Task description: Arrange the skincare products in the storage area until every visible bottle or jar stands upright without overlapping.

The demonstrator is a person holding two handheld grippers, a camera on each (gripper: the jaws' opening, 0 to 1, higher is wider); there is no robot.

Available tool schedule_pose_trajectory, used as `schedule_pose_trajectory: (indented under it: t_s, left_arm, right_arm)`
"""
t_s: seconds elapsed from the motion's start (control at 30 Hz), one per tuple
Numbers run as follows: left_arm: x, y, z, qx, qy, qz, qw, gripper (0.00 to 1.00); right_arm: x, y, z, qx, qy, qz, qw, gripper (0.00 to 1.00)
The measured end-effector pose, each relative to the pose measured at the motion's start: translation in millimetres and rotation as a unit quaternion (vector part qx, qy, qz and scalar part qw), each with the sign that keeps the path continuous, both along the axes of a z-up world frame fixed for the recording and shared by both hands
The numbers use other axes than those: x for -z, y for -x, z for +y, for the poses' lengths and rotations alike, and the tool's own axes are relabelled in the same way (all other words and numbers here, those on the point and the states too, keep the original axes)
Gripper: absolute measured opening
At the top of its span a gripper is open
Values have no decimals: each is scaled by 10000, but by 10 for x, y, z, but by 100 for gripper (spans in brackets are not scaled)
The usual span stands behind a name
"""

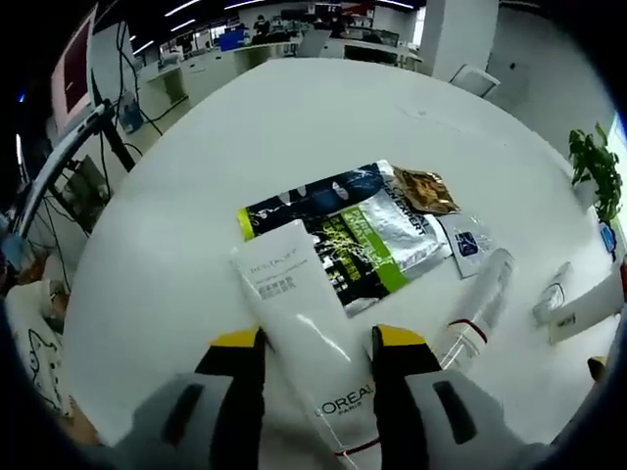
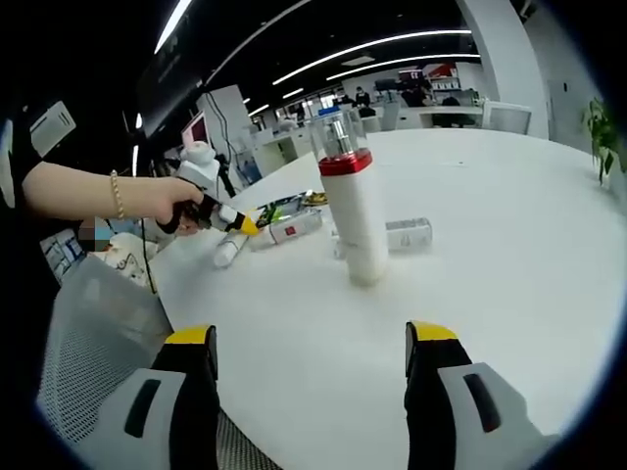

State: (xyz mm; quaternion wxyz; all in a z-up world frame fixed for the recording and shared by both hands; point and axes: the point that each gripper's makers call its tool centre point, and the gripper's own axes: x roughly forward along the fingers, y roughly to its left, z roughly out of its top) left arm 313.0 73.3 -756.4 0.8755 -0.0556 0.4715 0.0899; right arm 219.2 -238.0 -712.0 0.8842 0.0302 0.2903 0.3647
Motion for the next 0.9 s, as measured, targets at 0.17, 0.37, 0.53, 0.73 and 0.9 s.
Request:
schedule_pose_trajectory:
  t_s: [0.17,0.37,0.53,0.73,0.9]
  left_arm:
    - [-7,3,33,-82,144,-94,9998,34]
    - [-24,36,55,-318,491,-212,9981,28]
    - [-75,91,64,-250,554,-275,9978,27]
    - [-123,35,118,-177,712,-494,9961,26]
    - [-221,11,87,-54,817,-781,9936,26]
  right_arm:
    - [10,2,-4,-24,-2,-3,10000,78]
    - [-27,8,15,-38,-20,-53,10000,77]
    - [-41,5,34,-45,-68,-86,9999,77]
    - [-71,33,102,-110,-97,-127,9998,76]
    - [-107,57,193,-246,-108,-176,9995,76]
